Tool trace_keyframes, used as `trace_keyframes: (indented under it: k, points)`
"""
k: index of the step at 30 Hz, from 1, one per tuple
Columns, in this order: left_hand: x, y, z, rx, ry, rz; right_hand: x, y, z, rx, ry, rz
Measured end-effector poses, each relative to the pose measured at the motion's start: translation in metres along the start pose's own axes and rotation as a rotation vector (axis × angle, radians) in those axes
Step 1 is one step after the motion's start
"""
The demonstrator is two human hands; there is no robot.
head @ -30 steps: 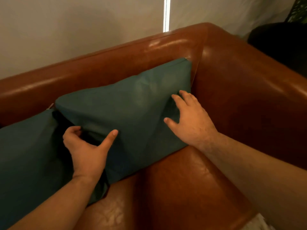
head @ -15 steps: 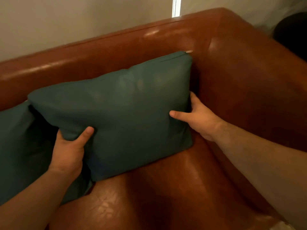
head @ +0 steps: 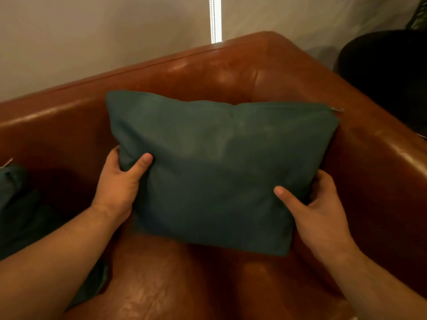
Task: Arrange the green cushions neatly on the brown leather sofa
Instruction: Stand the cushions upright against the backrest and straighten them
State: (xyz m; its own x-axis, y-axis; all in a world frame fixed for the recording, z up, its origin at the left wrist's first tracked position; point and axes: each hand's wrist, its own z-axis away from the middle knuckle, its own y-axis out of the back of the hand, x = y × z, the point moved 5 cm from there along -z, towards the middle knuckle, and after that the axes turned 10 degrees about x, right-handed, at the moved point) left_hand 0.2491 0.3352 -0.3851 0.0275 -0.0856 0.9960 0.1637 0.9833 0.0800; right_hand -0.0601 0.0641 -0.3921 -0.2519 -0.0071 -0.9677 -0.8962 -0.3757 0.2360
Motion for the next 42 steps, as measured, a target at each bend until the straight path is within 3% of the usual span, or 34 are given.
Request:
trace_keyframes:
  k: [7,12,14,16,19,22,24,25,28,30,34,37,42]
  points:
    - [-0.021,-0.014,-0.007,-0.129,0.086,-0.041,0.001,-0.002,0.012,0.103,0.085,0.186]
    - [-0.019,-0.016,-0.001,0.044,0.042,-0.124,-0.010,-0.004,0.015,0.239,0.152,0.330]
    - [-0.012,-0.016,0.005,0.130,-0.012,-0.168,-0.024,-0.006,0.018,0.347,0.268,0.441]
    - [-0.006,-0.017,0.012,0.140,-0.063,-0.190,-0.045,-0.014,0.028,0.367,0.513,0.514]
    - [0.001,-0.017,0.015,0.025,-0.137,-0.218,-0.074,-0.050,0.056,0.123,1.006,0.570]
    - [0.000,-0.013,0.013,-0.087,-0.151,-0.244,-0.074,-0.106,0.100,-0.426,1.429,0.556]
    - [-0.004,-0.007,0.011,-0.115,-0.116,-0.194,-0.055,-0.136,0.119,-0.770,1.685,0.735]
    - [-0.004,-0.005,0.010,-0.124,-0.102,-0.170,-0.045,-0.145,0.115,-0.851,1.760,0.855]
    - [0.002,-0.002,0.007,-0.141,-0.135,-0.140,-0.024,-0.160,0.075,-0.884,1.747,1.228]
    - [0.008,-0.002,0.006,-0.133,-0.172,-0.143,-0.014,-0.168,0.060,-0.877,1.721,1.354]
    - [0.008,0.001,0.000,-0.112,-0.182,-0.148,-0.007,-0.173,0.075,-0.845,1.704,1.213]
    - [0.006,0.003,-0.008,-0.111,-0.173,-0.151,-0.015,-0.162,0.082,-0.728,1.749,1.037]
    - [0.004,0.001,-0.015,-0.112,-0.158,-0.174,-0.019,-0.161,0.062,-0.644,1.681,1.187]
